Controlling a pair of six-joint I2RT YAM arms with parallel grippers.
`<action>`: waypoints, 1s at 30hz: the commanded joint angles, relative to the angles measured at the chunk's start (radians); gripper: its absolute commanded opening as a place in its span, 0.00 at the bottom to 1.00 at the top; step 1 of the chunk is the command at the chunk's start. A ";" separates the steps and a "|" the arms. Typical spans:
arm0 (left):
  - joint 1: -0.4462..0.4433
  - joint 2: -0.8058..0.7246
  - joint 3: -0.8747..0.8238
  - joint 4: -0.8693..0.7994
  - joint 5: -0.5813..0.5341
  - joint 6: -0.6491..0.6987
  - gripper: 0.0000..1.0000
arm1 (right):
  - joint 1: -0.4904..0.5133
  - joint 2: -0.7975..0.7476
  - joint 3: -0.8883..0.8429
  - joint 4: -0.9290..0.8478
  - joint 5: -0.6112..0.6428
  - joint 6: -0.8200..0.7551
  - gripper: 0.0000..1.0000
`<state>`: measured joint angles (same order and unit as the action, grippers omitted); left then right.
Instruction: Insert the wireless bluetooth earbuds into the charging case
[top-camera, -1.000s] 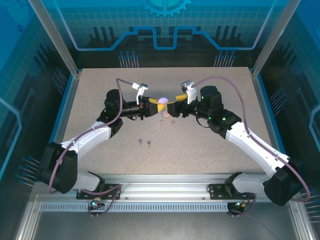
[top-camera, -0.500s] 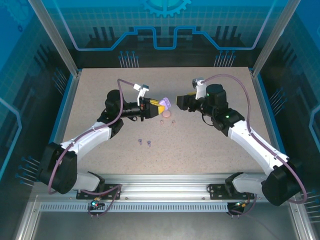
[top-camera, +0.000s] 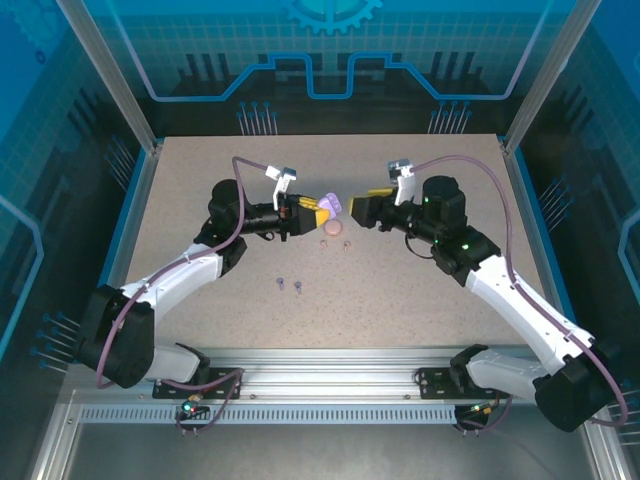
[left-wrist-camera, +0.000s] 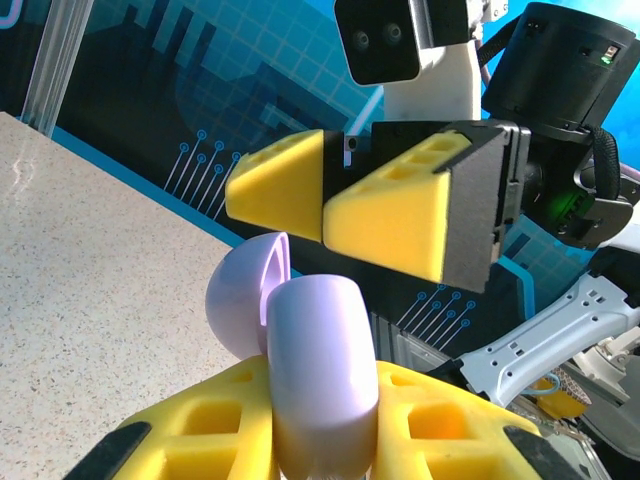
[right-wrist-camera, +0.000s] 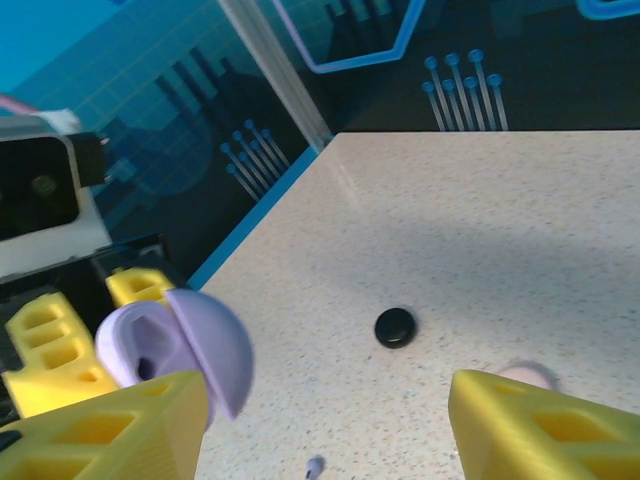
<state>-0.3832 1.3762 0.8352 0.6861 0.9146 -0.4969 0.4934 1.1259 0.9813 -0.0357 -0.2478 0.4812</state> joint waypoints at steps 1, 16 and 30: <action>-0.003 -0.022 0.024 0.037 0.026 -0.010 0.00 | 0.033 0.018 0.000 0.039 -0.050 0.005 0.62; -0.003 -0.027 0.031 0.039 0.029 -0.022 0.00 | 0.068 0.080 0.026 0.043 -0.033 -0.013 0.44; -0.004 -0.025 0.028 0.044 0.037 -0.028 0.00 | 0.082 0.099 0.057 0.060 -0.036 -0.015 0.40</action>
<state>-0.3794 1.3754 0.8352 0.6868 0.9134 -0.5179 0.5568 1.2255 1.0027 -0.0162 -0.2779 0.4778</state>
